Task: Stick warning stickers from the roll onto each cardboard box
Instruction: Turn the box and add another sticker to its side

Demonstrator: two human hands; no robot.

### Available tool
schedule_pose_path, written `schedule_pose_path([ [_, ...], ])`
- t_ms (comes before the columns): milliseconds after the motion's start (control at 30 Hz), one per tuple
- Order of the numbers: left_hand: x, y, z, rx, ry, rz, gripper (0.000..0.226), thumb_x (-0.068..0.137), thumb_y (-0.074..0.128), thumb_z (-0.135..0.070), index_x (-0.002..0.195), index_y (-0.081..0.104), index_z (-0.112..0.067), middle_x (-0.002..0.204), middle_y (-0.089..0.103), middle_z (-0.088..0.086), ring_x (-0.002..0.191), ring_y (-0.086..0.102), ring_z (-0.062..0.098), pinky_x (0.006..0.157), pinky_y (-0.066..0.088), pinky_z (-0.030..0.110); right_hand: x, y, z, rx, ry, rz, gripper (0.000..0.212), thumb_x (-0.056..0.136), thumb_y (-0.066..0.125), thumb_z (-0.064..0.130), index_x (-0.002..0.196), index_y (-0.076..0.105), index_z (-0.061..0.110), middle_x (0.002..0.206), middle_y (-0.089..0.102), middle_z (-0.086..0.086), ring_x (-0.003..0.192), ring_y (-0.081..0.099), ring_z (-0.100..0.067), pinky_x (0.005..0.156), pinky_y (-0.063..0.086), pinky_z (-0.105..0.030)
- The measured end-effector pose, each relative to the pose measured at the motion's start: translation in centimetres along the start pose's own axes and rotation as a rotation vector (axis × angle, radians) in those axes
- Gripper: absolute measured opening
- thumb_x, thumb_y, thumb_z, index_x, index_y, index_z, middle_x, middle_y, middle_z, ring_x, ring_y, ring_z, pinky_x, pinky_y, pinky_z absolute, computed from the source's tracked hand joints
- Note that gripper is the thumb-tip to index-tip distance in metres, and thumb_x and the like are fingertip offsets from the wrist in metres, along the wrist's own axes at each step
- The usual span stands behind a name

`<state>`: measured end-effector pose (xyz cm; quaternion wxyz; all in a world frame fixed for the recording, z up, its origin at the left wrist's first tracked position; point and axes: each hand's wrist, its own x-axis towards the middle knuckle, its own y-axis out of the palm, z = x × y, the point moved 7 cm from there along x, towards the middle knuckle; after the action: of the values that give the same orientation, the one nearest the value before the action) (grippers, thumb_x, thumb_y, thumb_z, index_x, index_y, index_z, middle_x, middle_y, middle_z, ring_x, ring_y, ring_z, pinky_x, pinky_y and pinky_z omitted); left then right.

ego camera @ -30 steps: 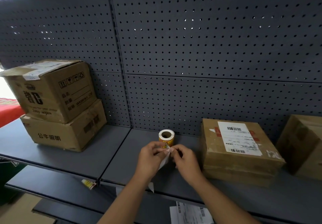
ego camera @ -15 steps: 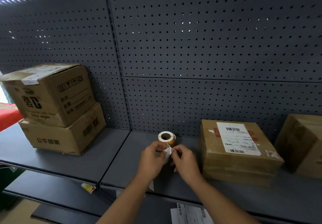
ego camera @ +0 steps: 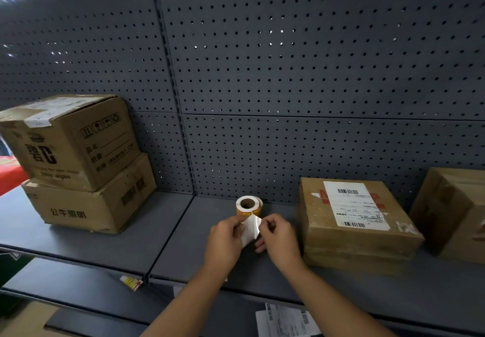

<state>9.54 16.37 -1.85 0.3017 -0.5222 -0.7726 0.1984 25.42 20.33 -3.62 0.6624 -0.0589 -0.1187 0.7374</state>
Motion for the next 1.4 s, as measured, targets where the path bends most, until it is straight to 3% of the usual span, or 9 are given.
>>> schedule_pose_path([
  [167,0.3,-1.0,1.0,0.034,-0.06,-0.017,0.031,0.104,0.055,-0.011,0.126,0.073,-0.021,0.115,0.076,-0.004,0.107,0.068,0.014,0.082,0.049,0.022,-0.2,-0.4,0.0,0.065,0.043,0.001,0.013,0.106,0.05,0.013,0.096,0.056,0.009,0.071,0.066,-0.013,0.058,0.071,-0.022,0.062,0.065,-0.045],
  [400,-0.4,-1.5,2.8,0.167,-0.117,0.031,0.033,0.101,0.053,-0.015,0.128,0.069,-0.026,0.117,0.075,-0.001,0.107,0.069,0.019,0.087,0.058,0.037,-0.8,-1.2,0.3,0.1,0.025,-0.018,0.007,0.107,0.051,0.014,0.103,0.056,0.011,0.085,0.064,-0.014,0.064,0.07,-0.022,0.06,0.065,-0.046],
  [600,-0.9,-2.0,-0.1,0.335,0.129,-0.148,0.029,0.09,0.069,-0.019,0.117,0.067,-0.026,0.118,0.061,-0.006,0.104,0.052,0.019,0.084,0.049,0.033,-1.1,-1.3,0.5,0.07,-0.01,-0.03,0.008,0.106,0.053,0.011,0.099,0.058,0.012,0.086,0.065,-0.013,0.06,0.069,-0.02,0.057,0.065,-0.045],
  [767,-1.5,-2.8,-2.9,0.023,0.161,-0.195,0.007,0.097,0.065,-0.024,0.099,0.061,-0.029,0.101,0.059,-0.019,0.098,0.052,0.005,0.083,0.049,0.026,-1.7,-1.3,2.2,0.016,-0.104,-0.075,0.009,0.103,0.059,0.011,0.095,0.06,0.015,0.084,0.067,-0.009,0.061,0.071,-0.016,0.053,0.064,-0.038],
  [933,-1.7,-2.7,-3.8,-0.529,-0.183,-0.083,0.011,0.101,0.062,-0.033,0.101,0.068,-0.024,0.096,0.075,-0.006,0.093,0.071,0.011,0.084,0.058,0.031,-2.5,-1.5,5.4,-0.127,-0.346,-0.133,0.017,0.102,0.06,0.016,0.089,0.056,0.027,0.079,0.064,0.003,0.063,0.067,-0.013,0.052,0.06,-0.037],
  [1067,-1.7,-3.1,-4.6,-0.694,-0.242,-0.066,0.022,0.1,0.067,-0.034,0.101,0.072,-0.012,0.094,0.077,0.004,0.092,0.075,0.019,0.085,0.062,0.036,-4.1,-1.2,8.2,-0.269,-0.571,-0.108,0.011,0.101,0.059,0.016,0.093,0.056,0.023,0.086,0.058,0.011,0.076,0.061,-0.008,0.06,0.053,-0.024],
  [1167,-2.2,-3.2,-5.4,-0.818,-0.282,-0.034,0.026,0.098,0.071,-0.029,0.103,0.071,-0.004,0.097,0.078,0.011,0.093,0.077,0.023,0.085,0.064,0.038,-4.9,-1.2,9.2,-0.387,-0.66,-0.101,0.011,0.102,0.051,0.031,0.098,0.056,0.023,0.093,0.055,0.014,0.071,0.06,-0.008,0.058,0.054,-0.031],
  [1300,-2.7,-2.5,-5.7,-0.985,-0.4,0.003,0.011,0.096,0.068,-0.011,0.101,0.067,-0.001,0.092,0.076,0.016,0.086,0.075,0.027,0.091,0.061,0.054,-6.1,-1.5,10.1,-0.492,-0.76,-0.092,0.021,0.103,0.046,0.042,0.105,0.057,0.024,0.099,0.054,0.016,0.068,0.06,-0.007,0.054,0.054,-0.031],
  [1400,-2.9,-2.7,-6.2,-1.043,-0.427,-0.013,0.005,0.097,0.061,-0.006,0.101,0.065,-0.004,0.09,0.075,0.015,0.082,0.073,0.023,0.076,0.062,0.038,-6.5,-2.7,10.3,-0.413,-0.728,-0.093,0.022,0.103,0.049,0.044,0.107,0.058,0.024,0.099,0.053,0.017,0.075,0.059,0.0,0.058,0.05,-0.016],
])
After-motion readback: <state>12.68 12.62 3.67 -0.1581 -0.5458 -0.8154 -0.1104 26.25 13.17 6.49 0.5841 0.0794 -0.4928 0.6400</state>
